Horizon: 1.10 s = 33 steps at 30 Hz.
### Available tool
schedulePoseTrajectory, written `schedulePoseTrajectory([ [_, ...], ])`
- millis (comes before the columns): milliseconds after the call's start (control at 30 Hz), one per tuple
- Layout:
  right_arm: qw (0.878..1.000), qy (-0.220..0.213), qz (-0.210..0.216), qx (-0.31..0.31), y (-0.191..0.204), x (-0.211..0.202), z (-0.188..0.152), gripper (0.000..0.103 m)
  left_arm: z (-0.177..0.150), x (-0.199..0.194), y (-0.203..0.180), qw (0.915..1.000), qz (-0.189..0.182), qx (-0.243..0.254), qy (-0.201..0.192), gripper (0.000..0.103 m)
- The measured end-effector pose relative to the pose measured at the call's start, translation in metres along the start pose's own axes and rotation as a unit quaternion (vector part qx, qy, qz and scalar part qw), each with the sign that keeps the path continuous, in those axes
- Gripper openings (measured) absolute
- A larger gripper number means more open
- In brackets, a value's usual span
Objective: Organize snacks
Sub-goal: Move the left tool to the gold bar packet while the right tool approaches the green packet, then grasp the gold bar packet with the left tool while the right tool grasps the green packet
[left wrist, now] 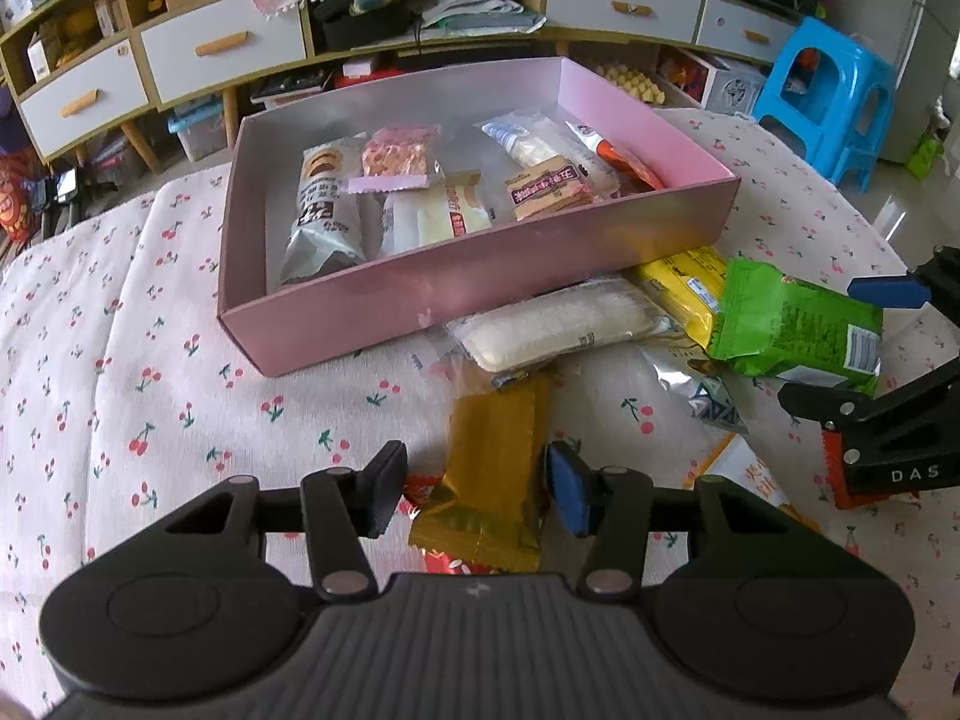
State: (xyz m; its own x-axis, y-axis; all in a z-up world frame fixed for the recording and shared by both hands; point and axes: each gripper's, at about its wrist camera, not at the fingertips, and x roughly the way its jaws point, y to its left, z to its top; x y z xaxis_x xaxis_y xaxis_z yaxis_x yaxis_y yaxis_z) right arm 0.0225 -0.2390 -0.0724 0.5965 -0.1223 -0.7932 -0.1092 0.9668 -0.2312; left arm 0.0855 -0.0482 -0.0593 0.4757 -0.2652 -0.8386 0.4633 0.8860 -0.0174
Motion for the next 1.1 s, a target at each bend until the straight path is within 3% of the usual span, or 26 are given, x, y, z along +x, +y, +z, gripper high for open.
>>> schedulePoseTrajectory([
  [367,0.993,0.04,0.091,0.057,-0.001,-0.017,0.011,0.09,-0.002,-0.007,-0.002,0.9978,-0.048,0.013,0.043,0.048],
  [667,1.0,-0.003,0.001,-0.015,0.014,-0.01,0.007,0.089,-0.003,0.0,-0.008,0.9991,-0.019,0.027,0.025,0.048],
  [800,0.999,-0.031,-0.009,-0.033,0.016,-0.009,0.005,0.076,-0.002,0.002,-0.009,0.9994,-0.011,0.029,0.016,0.046],
  [867,0.998,-0.039,-0.006,-0.045,0.019,-0.009,0.004,0.065,-0.001,0.001,-0.009,0.9994,-0.006,0.03,0.014,0.035],
  [933,0.997,-0.045,-0.003,-0.056,0.022,-0.01,0.005,0.046,-0.001,-0.001,-0.007,0.9996,-0.007,0.023,0.012,0.033],
  [1100,0.997,-0.047,-0.008,-0.06,0.021,-0.013,0.006,0.044,-0.002,-0.007,-0.006,0.9998,-0.006,0.017,0.008,0.032],
])
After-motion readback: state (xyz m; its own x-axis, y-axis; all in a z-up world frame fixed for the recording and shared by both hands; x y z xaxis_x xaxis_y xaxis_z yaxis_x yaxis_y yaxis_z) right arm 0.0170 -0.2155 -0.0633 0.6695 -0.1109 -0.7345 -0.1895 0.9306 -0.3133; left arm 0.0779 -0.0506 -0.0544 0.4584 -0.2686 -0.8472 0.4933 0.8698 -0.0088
